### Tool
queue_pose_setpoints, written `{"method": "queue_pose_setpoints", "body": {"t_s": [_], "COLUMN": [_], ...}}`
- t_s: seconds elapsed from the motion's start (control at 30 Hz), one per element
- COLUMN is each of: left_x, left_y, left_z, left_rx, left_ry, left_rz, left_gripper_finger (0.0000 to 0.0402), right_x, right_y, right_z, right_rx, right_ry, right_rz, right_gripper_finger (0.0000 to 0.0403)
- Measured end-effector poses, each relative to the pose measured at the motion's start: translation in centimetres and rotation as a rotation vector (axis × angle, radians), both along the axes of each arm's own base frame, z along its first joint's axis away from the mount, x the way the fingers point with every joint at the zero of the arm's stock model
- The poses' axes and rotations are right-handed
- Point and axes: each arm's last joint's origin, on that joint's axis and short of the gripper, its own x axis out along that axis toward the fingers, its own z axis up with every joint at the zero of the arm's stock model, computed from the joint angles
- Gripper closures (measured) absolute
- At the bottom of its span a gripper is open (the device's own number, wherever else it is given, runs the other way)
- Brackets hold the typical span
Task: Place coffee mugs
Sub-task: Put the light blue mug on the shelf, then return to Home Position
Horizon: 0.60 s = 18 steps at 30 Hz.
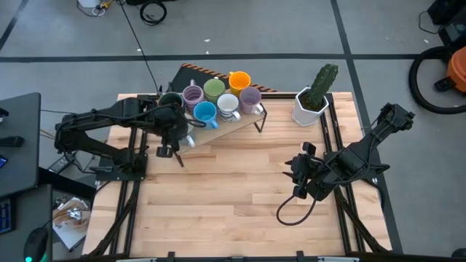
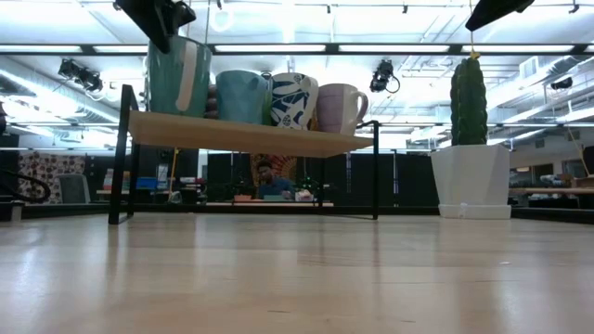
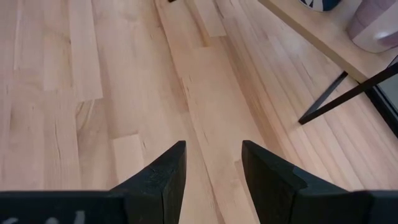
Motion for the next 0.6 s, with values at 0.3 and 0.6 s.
{"method": "queue_pose_setpoints", "body": {"t_s": [0.3,0.6], "left_x": [0.0,-1.1], "left_y": [0.0,-0.9], "left_z": [0.8,4.8], "left_rx": [0.01,-0.015], "left_ry": [-0.033,-0.214], "left_rz": [0.038,0.068], "left_gripper_finger": [0.0229,0.0214], "right_x": [0.0,-0.1], "right_y": [0.0,-0.2], "right_z": [0.0,-0.2], "right_rx": [-0.001,-0.064], "right_ry": [0.0,0.001], "right_rz": [0.0,-0.009], "right_gripper_finger": [0.0241,0.0241]}}
